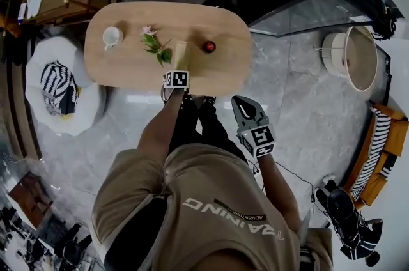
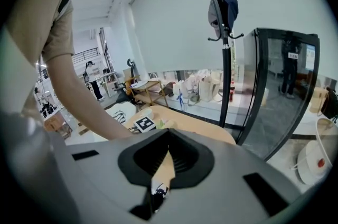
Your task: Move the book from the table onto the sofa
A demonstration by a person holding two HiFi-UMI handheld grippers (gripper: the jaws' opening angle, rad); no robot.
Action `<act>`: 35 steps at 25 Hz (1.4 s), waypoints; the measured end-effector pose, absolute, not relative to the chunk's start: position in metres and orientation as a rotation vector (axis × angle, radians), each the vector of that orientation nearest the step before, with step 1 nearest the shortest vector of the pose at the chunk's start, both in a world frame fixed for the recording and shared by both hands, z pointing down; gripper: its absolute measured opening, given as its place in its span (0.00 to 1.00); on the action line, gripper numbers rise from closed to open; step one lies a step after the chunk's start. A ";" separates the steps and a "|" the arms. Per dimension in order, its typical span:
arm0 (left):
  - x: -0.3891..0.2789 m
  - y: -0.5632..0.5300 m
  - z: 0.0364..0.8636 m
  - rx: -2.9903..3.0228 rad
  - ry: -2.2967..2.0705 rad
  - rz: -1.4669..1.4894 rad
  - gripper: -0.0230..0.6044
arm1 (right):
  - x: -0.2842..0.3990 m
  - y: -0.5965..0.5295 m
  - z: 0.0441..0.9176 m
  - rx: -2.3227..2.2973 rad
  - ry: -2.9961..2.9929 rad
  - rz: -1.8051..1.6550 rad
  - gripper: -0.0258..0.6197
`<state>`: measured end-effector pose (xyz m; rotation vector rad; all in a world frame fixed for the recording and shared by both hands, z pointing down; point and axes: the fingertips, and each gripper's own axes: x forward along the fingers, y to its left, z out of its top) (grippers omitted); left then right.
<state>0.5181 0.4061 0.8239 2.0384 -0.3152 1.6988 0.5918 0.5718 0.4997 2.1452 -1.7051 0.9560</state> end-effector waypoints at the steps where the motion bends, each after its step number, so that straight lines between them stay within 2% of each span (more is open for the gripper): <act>1: 0.516 0.406 0.817 2.050 -0.319 1.686 0.38 | 0.591 0.571 0.498 2.147 -1.716 0.943 0.04; 10: 0.476 0.396 0.735 2.089 -0.411 1.554 0.38 | 0.583 0.549 0.471 2.130 -1.824 0.792 0.04; 15: 0.478 0.368 0.686 2.219 -0.472 1.401 0.38 | 0.591 0.530 0.459 2.145 -1.877 0.707 0.04; 23: 0.458 0.379 0.605 2.333 -0.496 1.245 0.38 | 0.588 0.532 0.445 2.131 -1.924 0.610 0.04; 35: 0.427 0.368 0.544 2.349 -0.726 1.087 0.38 | 0.584 0.502 0.440 2.043 -2.158 0.521 0.04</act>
